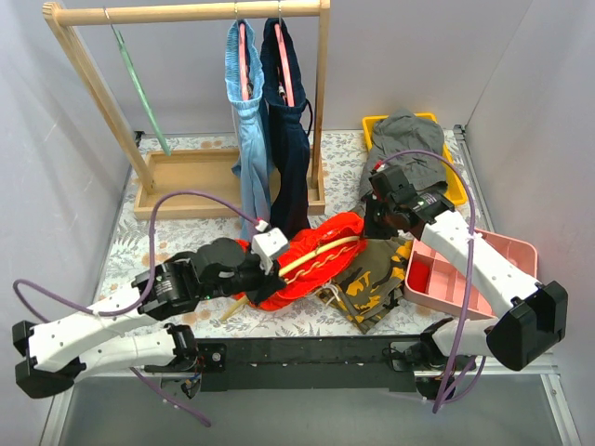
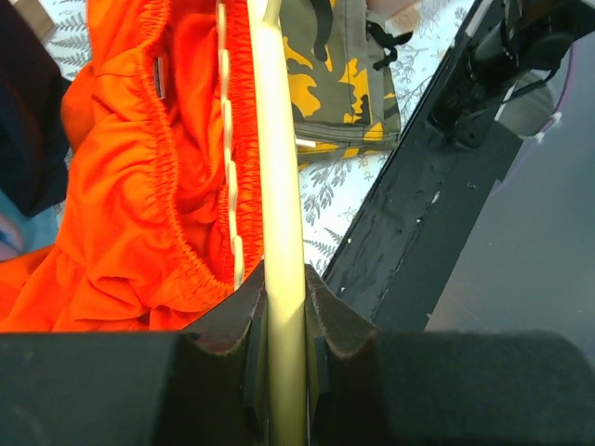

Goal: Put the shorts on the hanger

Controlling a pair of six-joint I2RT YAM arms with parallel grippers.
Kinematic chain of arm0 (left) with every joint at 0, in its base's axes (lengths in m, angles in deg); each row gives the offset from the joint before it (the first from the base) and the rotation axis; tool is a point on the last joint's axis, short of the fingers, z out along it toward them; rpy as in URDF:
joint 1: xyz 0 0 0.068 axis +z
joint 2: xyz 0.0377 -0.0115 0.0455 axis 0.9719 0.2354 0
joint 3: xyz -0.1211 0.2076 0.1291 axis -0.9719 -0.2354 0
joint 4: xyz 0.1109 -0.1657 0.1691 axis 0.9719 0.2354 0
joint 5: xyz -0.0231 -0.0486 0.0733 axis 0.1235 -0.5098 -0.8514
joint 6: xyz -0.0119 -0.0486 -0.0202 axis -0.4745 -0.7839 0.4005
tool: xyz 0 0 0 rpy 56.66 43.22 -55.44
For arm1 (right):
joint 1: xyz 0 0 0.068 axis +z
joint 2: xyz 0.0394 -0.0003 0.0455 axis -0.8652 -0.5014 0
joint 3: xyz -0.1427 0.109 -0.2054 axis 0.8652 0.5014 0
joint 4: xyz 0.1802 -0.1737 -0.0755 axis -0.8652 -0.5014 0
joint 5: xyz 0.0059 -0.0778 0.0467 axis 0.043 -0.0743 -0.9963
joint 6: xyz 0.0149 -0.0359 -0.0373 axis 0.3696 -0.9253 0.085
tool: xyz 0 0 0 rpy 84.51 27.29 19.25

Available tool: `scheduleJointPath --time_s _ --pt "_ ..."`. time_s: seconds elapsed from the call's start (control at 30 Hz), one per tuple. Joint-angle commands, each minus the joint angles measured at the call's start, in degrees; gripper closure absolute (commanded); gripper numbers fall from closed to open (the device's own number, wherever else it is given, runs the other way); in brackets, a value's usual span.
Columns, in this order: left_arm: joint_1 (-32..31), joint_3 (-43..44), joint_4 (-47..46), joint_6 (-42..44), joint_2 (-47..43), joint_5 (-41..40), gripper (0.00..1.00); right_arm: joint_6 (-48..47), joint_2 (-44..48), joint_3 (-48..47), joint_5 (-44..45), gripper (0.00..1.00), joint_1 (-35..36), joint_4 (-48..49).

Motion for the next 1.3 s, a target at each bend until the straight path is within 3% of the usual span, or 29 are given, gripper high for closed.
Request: scheduleJointPath --time_s 0.0,0.2,0.37,0.57,0.7,0.8,0.93,1.0,1.03,1.27 --pt "-9.8 0.1 -4.0 -2.3 2.0 -13.6 1.00 -1.1 2.8 -1.3 -0.5 0.99 -1.2 0.1" --pt "-15.7 0.0 -11.6 -4.6 3.9 -32.4 1.00 -0.4 5.2 -0.5 -5.4 0.99 -1.5 0.9" --pt "-15.9 -3.8 -20.2 -4.1 4.8 -35.7 1.00 0.2 7.7 0.4 -8.4 0.99 -1.5 1.2" --pt "-19.4 -4.7 -23.2 -3.7 8.5 -43.9 1.00 0.8 9.0 -1.0 -10.0 0.99 -1.4 0.9" --pt "-20.3 -12.8 -44.3 2.6 10.2 -42.0 1.00 2.2 8.5 0.0 -13.1 0.99 -0.2 2.9" --pt "-20.3 -15.5 -51.0 4.3 12.5 -41.1 1.00 1.7 8.6 0.4 -9.4 0.98 -0.1 1.9" --pt "-20.3 -18.7 -54.3 3.3 13.7 -41.9 1.00 1.8 9.0 2.2 -9.6 0.72 -0.7 1.1" --pt "-20.2 -19.7 -54.4 2.1 13.6 -41.4 1.00 2.5 9.8 1.9 -9.3 0.65 -0.8 0.2" --pt "-20.3 -20.5 -54.6 1.7 13.5 -41.1 1.00 3.1 11.3 1.2 -8.7 0.55 -1.3 -1.1" --pt "-19.6 -22.4 -58.0 -0.3 17.3 -39.7 1.00 5.7 15.5 -1.0 -4.7 0.45 -7.6 -5.3"
